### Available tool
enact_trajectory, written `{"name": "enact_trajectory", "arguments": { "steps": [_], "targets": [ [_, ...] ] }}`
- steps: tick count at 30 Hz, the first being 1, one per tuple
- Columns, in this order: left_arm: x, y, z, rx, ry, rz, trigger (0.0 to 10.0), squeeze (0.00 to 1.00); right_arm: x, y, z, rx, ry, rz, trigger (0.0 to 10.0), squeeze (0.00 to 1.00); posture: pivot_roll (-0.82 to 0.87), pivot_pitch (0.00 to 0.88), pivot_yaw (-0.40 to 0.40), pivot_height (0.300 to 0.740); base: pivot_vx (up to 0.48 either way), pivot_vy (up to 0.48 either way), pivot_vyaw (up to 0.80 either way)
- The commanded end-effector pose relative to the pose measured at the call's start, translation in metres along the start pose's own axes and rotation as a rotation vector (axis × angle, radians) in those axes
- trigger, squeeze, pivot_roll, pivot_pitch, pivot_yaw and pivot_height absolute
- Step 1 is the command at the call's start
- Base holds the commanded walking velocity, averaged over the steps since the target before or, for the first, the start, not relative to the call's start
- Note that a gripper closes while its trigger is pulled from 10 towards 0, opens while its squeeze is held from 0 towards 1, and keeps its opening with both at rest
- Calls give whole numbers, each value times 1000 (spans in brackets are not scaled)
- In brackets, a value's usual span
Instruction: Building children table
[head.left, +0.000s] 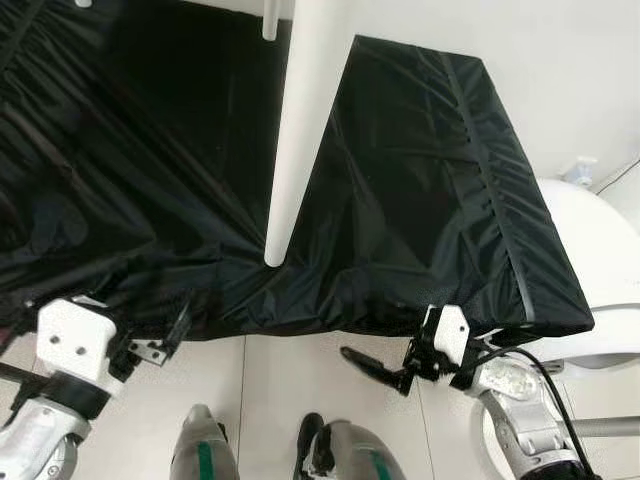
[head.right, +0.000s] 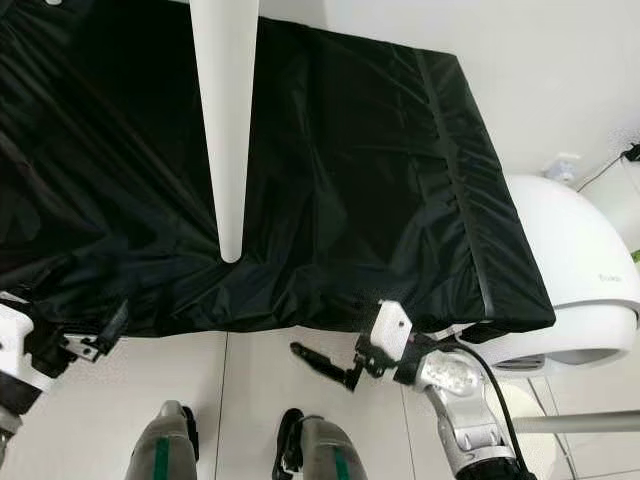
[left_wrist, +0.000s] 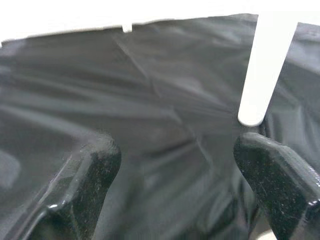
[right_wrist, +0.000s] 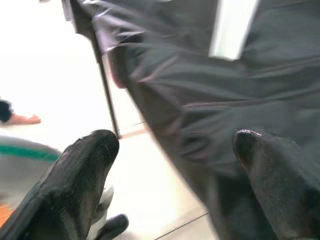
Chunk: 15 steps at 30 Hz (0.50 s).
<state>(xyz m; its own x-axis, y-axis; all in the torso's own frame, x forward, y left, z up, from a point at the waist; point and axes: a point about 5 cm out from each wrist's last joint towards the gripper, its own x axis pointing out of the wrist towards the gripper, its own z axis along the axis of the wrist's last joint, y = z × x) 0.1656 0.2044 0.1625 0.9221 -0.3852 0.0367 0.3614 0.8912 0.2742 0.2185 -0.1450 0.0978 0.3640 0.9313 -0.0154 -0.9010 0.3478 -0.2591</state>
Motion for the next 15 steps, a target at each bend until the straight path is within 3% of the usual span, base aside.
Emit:
{"name": "enact_trajectory", "arguments": {
  "steps": [1,5,11,15],
  "targets": [
    [-3,-19,-7,17,26,-312,10000,0,-7,7,-9,15,53,52,10000,0,180,191,-148,740,0,0,0],
    [-2,-22,-19,75,70,-404,10000,0,-14,9,-19,22,121,151,10000,0,168,186,-149,740,0,0,0],
    [-9,-27,-34,142,124,-523,10000,0,-25,10,-30,27,191,202,10000,0,159,190,-149,740,0,0,0],
    [-11,-27,-41,141,150,-535,10000,0,-29,10,-36,37,218,203,10000,0,159,193,-147,740,0,0,0]
  ]
}}
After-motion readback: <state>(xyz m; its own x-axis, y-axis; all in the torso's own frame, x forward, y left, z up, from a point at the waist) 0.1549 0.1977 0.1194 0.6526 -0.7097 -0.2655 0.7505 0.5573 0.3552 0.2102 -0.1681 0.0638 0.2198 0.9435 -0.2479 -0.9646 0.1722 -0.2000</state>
